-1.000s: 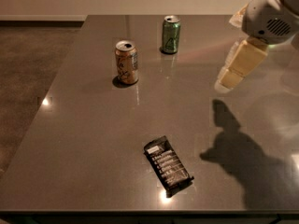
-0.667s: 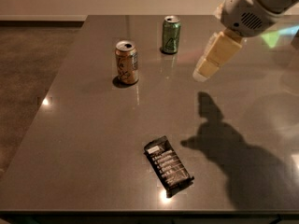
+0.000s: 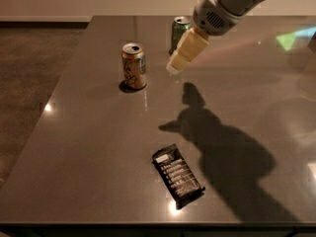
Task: Move orange can near rxbar chocolate
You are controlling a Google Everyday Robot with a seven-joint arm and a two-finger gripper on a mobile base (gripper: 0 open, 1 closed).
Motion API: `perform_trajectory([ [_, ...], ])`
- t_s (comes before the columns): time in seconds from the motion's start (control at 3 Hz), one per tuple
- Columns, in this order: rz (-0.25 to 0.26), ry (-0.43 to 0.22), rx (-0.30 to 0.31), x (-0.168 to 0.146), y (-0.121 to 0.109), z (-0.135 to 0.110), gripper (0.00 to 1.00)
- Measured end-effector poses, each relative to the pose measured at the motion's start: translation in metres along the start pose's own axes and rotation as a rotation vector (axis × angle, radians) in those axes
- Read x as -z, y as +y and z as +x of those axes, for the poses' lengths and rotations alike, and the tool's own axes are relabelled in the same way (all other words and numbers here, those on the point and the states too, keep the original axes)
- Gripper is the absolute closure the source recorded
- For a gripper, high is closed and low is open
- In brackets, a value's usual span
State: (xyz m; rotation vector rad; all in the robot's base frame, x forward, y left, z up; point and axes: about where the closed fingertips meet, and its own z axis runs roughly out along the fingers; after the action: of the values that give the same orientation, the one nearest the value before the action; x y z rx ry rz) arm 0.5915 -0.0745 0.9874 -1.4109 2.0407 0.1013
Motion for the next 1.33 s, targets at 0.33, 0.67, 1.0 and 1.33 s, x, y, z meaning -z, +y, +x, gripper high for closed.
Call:
perform_trajectory([
  [0.33, -0.049, -0.022, -0.011, -0.032, 0.004, -0.021, 0.00],
  [0.67, -0.092, -0.041, -0.006, -0.064, 0.013, -0.040, 0.00],
  [1.0, -0.122, -0.053, -0.010, -0.091, 0.018, -0.057, 0.00],
  [1.33, -0.144, -0.068, -0.013, -0.128, 0.020, -0.081, 0.00],
])
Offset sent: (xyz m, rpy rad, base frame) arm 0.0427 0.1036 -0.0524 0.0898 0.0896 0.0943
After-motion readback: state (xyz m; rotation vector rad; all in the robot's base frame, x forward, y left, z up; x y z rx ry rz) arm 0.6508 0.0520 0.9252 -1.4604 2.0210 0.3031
